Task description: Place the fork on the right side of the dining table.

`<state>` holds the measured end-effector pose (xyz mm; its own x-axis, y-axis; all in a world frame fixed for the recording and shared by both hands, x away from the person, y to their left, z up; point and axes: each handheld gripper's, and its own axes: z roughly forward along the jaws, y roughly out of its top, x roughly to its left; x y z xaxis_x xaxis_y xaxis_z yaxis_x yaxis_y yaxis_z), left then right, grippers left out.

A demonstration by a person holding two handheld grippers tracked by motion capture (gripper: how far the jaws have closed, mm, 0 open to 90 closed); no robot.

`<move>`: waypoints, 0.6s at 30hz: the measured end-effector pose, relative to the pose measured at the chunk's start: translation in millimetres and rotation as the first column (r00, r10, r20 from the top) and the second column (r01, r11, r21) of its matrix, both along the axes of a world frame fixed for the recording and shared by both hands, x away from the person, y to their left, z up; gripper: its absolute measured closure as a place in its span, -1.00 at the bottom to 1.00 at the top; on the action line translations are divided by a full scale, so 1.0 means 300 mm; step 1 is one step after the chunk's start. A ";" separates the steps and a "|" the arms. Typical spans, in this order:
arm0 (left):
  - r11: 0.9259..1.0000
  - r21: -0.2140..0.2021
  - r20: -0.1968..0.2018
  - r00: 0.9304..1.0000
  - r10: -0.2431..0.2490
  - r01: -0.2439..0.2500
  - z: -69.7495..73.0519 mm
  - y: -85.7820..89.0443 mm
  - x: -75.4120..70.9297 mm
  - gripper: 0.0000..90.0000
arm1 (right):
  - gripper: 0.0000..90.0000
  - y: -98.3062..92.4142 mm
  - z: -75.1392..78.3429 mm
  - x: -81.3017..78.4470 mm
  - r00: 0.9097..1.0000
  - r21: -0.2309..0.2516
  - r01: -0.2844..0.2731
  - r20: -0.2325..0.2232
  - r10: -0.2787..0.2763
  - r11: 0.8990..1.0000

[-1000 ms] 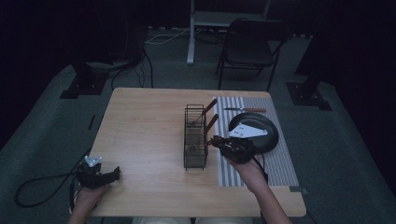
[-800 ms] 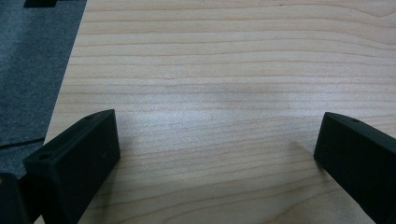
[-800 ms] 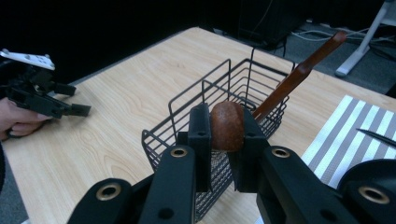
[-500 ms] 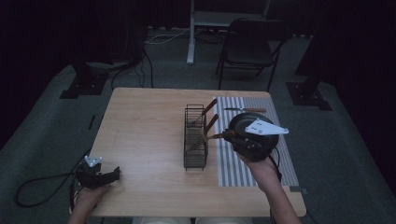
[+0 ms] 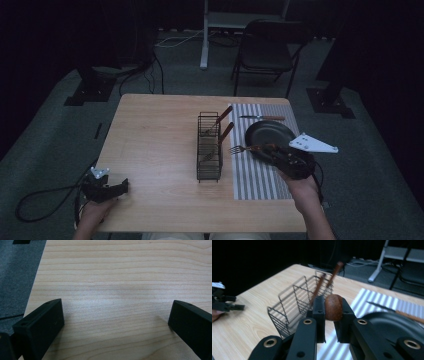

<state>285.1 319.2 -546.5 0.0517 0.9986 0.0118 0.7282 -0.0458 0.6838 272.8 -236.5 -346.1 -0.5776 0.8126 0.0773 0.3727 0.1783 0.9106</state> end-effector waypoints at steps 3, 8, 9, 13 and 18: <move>1.000 0.000 0.000 1.000 0.000 0.000 0.000 0.000 0.000 -0.99 | 0.80 -0.044 -0.040 -0.003 0.999 -0.013 0.031 -0.034 -0.032 0.999; 1.000 0.000 0.000 1.000 -0.001 0.001 0.000 0.000 0.000 -0.99 | 0.79 -0.106 -0.107 -0.014 0.993 -0.018 0.079 -0.083 -0.080 0.997; 1.000 0.000 0.000 1.000 0.000 0.000 0.000 0.000 0.000 -0.99 | 0.79 -0.118 -0.119 -0.017 0.992 -0.013 0.085 -0.094 -0.086 0.996; 1.000 0.000 0.000 1.000 0.000 0.000 0.000 0.000 0.000 -0.99 | 0.79 -0.144 -0.164 -0.032 0.986 -0.002 0.106 -0.125 -0.106 0.994; 1.000 0.000 -0.001 1.000 -0.001 0.001 0.000 0.000 0.000 -0.99 | 0.79 -0.158 -0.207 -0.043 0.981 0.004 0.120 -0.156 -0.118 0.993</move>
